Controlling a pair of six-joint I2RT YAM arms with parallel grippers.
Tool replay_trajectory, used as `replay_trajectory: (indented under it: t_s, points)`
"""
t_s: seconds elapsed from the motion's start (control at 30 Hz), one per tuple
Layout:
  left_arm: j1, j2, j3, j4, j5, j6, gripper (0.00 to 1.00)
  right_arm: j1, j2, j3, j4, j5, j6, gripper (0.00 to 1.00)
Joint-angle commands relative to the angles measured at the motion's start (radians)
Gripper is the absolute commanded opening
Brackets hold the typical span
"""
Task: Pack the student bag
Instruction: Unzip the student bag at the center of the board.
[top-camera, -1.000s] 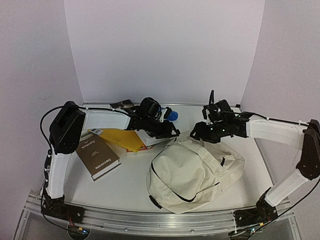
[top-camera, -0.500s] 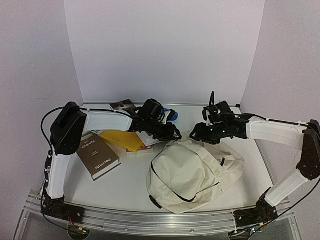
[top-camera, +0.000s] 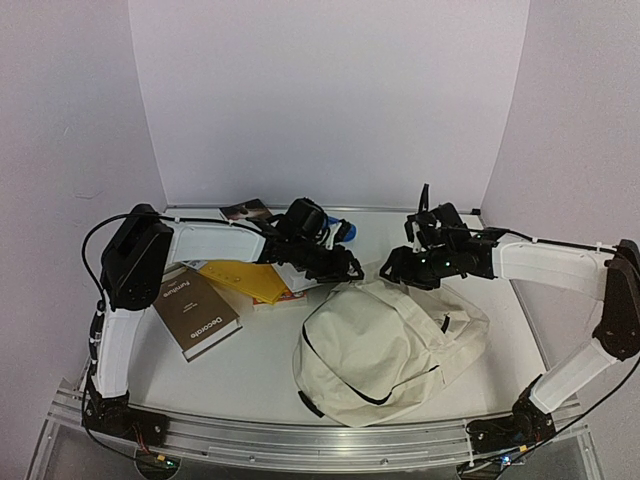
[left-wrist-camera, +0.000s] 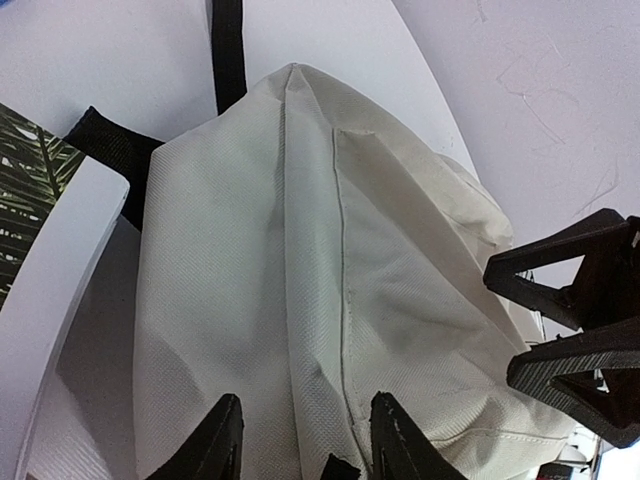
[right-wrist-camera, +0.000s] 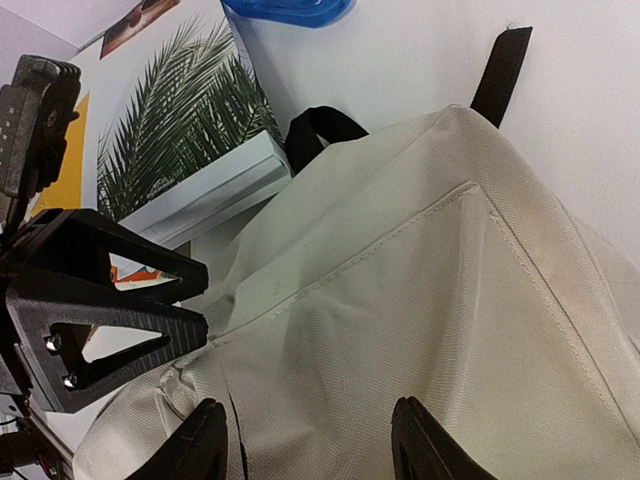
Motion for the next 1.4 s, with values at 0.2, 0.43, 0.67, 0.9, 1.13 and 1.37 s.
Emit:
replay_trajectory:
  t_s: [0.2, 0.43, 0.67, 0.9, 1.13, 1.37]
  points:
    - [-0.006, -0.017, 0.034, -0.006, -0.012, 0.026, 0.22, -0.001, -0.005, 0.001, 0.018, 0.009, -0.002, 0.55]
    - [-0.006, -0.042, 0.017, 0.002, -0.039, 0.025, 0.00, -0.001, -0.048, 0.004, 0.016, -0.012, -0.020, 0.58]
    - [-0.006, -0.123, -0.071, 0.085, -0.079, 0.008, 0.00, -0.001, -0.082, 0.020, 0.016, -0.116, -0.086, 0.73]
    - [-0.006, -0.161, -0.108, 0.115, -0.089, -0.003, 0.00, -0.001, -0.025, 0.033, 0.016, -0.136, -0.109, 0.74]
    - [-0.006, -0.166, -0.115, 0.116, -0.083, -0.010, 0.00, 0.000, 0.049, 0.068, 0.017, -0.234, -0.129, 0.58]
    - [-0.006, -0.180, -0.128, 0.116, -0.099, -0.010, 0.00, 0.001, 0.062, 0.078, 0.022, -0.246, -0.125, 0.34]
